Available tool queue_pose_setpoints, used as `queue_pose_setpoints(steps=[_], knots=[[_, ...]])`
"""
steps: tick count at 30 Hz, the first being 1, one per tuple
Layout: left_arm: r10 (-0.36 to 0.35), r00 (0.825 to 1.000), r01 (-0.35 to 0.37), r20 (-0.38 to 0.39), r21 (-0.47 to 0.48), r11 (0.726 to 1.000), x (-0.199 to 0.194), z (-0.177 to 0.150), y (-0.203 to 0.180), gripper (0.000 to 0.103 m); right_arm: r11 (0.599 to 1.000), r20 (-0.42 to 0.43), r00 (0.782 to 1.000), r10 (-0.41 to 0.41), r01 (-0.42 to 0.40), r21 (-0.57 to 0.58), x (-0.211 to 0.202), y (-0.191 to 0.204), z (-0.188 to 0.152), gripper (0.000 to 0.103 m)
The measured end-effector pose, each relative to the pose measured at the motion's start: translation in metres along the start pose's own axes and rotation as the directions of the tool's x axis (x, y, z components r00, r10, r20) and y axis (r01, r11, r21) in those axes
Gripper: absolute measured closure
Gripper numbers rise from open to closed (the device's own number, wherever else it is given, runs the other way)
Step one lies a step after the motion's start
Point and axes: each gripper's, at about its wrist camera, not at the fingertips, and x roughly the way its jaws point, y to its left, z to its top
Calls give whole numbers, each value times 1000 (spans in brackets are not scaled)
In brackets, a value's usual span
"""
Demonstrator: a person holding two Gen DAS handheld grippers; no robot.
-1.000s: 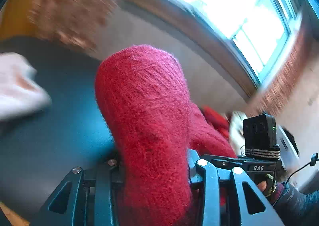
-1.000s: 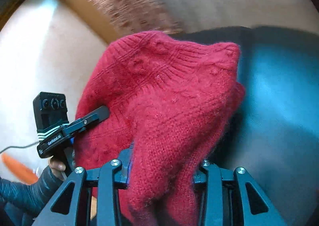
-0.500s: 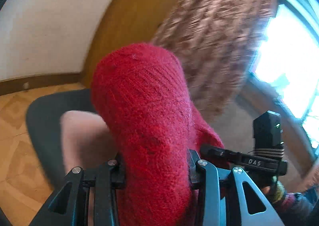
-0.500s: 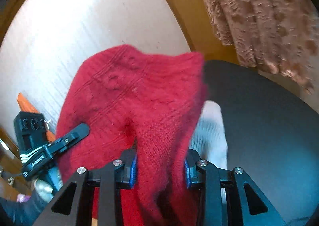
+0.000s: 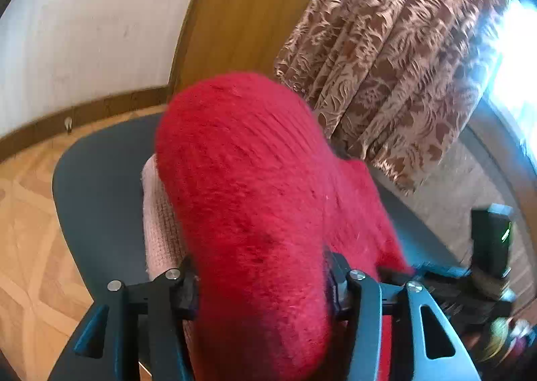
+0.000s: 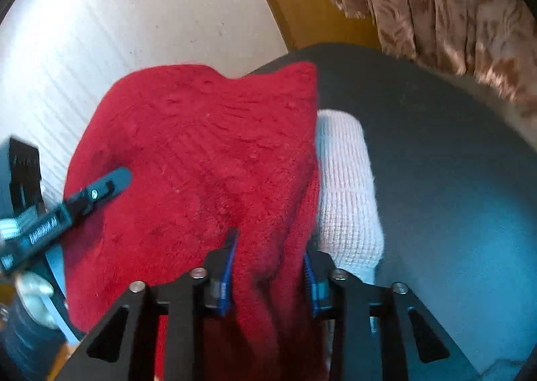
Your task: Fold clothes
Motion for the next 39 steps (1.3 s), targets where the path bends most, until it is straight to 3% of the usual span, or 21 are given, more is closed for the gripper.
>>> queue_pose_setpoints(steps=[4,5,9,12,15,19,22,26,27,30,31,34,37,39], knots=[[74,997,-74,19,2,997,-27,1,-1,45,998,-13,998,-65,65,-2,3,5,6,67],[95,995,-96,31,17,995,-35,-1,-2,45,997,-14,997,-80,80,6,2,6,10,60],[177,972,-189,153,67,980,-78,-5,-11,46,993,-19,993,-116,116,-11,-11,10,-2,52],[147,969,-158,201,43,986,-94,-1,-7,46,987,-2,988,-156,156,-26,-22,14,-9,50],[93,967,-103,236,30,994,-99,7,-7,46,980,125,977,-173,183,-78,-48,27,-3,50],[31,977,-48,210,77,996,-69,18,-21,46,972,198,978,-70,111,-208,-55,60,13,51],[25,987,-40,161,93,995,-36,28,-30,46,964,157,987,-45,84,-252,-27,68,24,51],[37,997,-48,71,152,987,12,36,-42,47,969,69,993,-91,104,-223,14,40,20,52],[58,996,-70,62,203,977,22,37,-53,46,972,67,993,-97,109,-207,15,32,12,52],[159,985,-171,64,413,894,57,28,-89,46,987,78,993,-93,103,-124,9,9,-21,49],[162,984,-179,77,417,891,60,24,-89,46,988,89,991,-98,108,-108,8,6,-35,49],[167,979,-201,117,420,885,65,15,-89,46,989,98,989,-112,120,-84,7,6,-48,49],[132,989,-148,68,385,911,54,29,-88,47,989,98,988,-123,130,-66,7,7,-51,45],[91,994,-106,59,343,934,37,40,-88,46,993,76,990,-115,117,-25,10,0,-41,32]])
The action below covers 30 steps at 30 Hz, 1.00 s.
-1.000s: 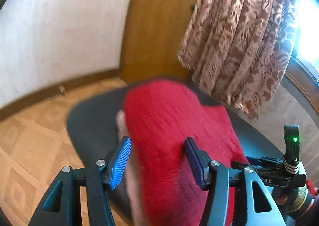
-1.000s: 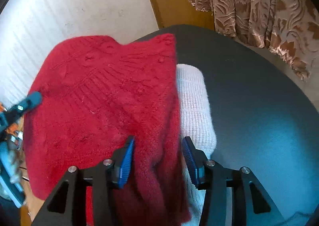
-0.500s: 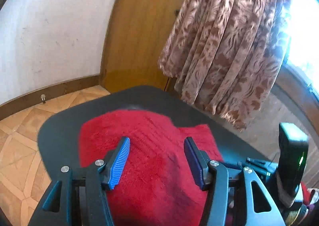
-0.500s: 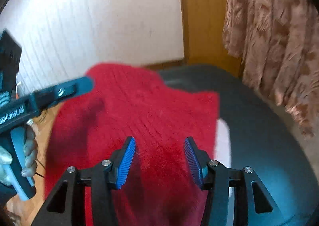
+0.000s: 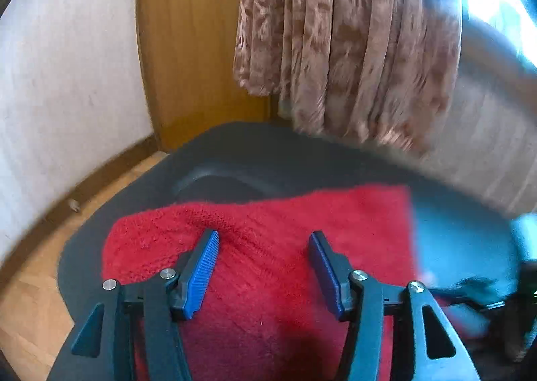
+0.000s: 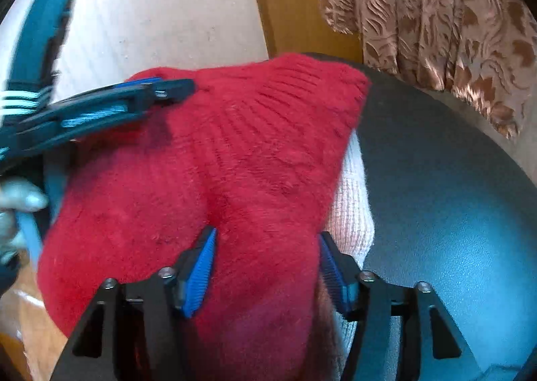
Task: Fold clothes
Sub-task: 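Lower the sweater onto the stack and open both grippers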
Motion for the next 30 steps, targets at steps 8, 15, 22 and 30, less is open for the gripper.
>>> queue_pose_setpoints(steps=[8,15,22,30], knots=[[-13,982,61,189,-251,966,-98,23,63,46,994,108,991,-85,91,-54,-59,23,29,24],[-40,994,61,98,-220,974,-64,6,55,47,972,156,986,60,-23,-234,-65,84,42,26],[100,995,-100,30,-21,995,7,-12,21,44,988,31,995,97,-92,-121,0,58,17,24],[144,987,-140,66,-56,989,-10,1,20,43,992,46,998,33,-27,-120,-2,59,15,20]])
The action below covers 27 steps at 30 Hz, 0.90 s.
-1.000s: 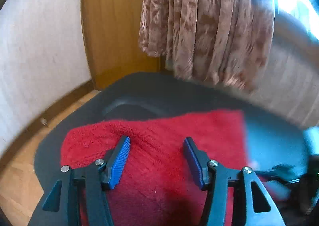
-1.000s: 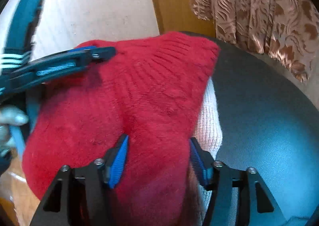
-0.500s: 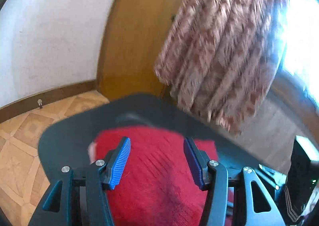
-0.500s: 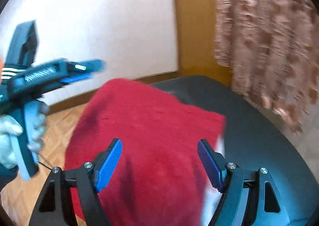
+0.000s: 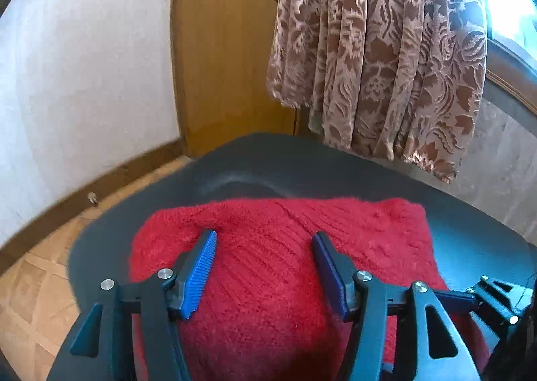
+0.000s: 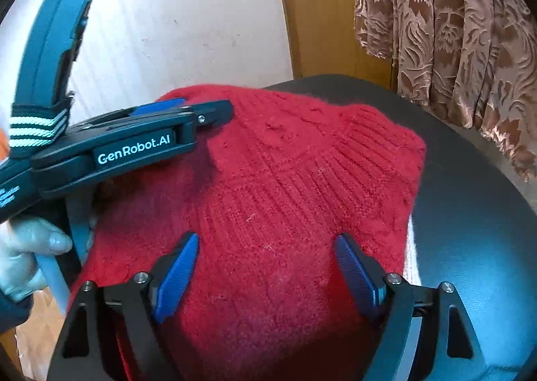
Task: Fold clothes
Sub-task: 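Lower the sweater onto the stack and open both grippers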
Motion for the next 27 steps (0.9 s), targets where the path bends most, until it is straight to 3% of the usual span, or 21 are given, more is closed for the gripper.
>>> queue_pose_setpoints(steps=[4,7,10,12,14,17,22,25,27], knots=[[29,998,-25,54,-74,997,-43,21,7,41,997,33,999,-42,39,69,-27,-18,21,19],[44,994,-29,97,-150,988,-79,37,16,33,994,114,992,-51,39,102,-67,-22,20,19],[104,993,-93,55,-168,981,-107,34,18,30,989,144,987,-65,44,140,-101,-25,18,12],[146,989,-143,2,-161,977,-129,21,15,30,984,132,988,-76,53,170,-118,-20,7,3],[158,987,-160,-22,-162,974,-147,8,8,30,976,112,992,-56,30,217,-127,-14,-6,2],[189,980,-194,-56,-121,973,-181,-21,-10,30,975,77,991,-114,97,198,-145,11,-25,0],[145,987,-152,-68,-116,981,-223,-54,-20,55,985,30,991,-132,128,119,-158,38,-49,0],[147,989,-149,-27,-176,973,-249,-67,-16,57,986,16,995,-98,95,138,-169,44,-64,0],[210,977,-210,-22,-181,961,-257,-72,-17,57,986,21,995,-98,94,135,-174,48,-68,0]])
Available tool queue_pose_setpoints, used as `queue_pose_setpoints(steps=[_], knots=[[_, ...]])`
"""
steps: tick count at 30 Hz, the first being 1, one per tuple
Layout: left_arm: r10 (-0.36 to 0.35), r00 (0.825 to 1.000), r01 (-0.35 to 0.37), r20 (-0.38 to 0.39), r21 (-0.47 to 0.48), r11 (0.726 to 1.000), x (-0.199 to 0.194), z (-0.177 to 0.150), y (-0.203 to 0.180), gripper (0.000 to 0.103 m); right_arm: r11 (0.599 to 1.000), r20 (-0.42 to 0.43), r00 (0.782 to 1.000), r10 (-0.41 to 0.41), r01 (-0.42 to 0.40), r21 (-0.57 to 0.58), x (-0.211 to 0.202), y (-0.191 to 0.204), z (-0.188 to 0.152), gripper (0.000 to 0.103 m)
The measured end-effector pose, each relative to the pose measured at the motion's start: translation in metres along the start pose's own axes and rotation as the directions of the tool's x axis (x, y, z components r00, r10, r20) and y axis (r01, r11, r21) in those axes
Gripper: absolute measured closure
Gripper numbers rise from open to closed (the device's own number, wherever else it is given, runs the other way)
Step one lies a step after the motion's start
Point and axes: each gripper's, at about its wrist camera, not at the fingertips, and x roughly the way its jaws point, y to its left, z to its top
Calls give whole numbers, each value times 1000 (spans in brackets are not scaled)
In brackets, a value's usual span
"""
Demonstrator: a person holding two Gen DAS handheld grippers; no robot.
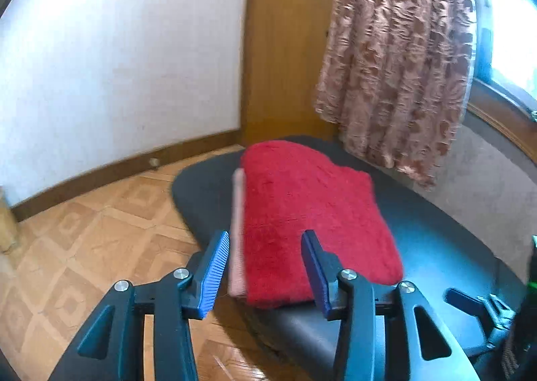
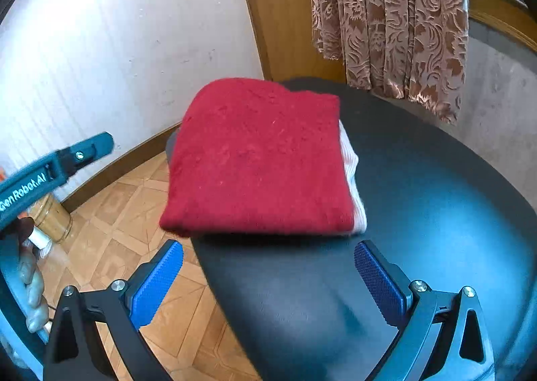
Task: Fold clothes
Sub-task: 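Lower the sweater onto the stack and open both grippers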
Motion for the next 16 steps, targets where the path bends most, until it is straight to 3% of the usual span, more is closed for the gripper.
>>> queue_pose_setpoints(steps=[5,16], knots=[[61,998,-61,-1,20,998,-16,-14,0,57,1000,29,1000,-5,6,-25,-21,13,-13,0],[33,998,-34,52,32,999,-34,-24,-1,60,999,47,999,-9,11,-38,-37,21,-31,0]])
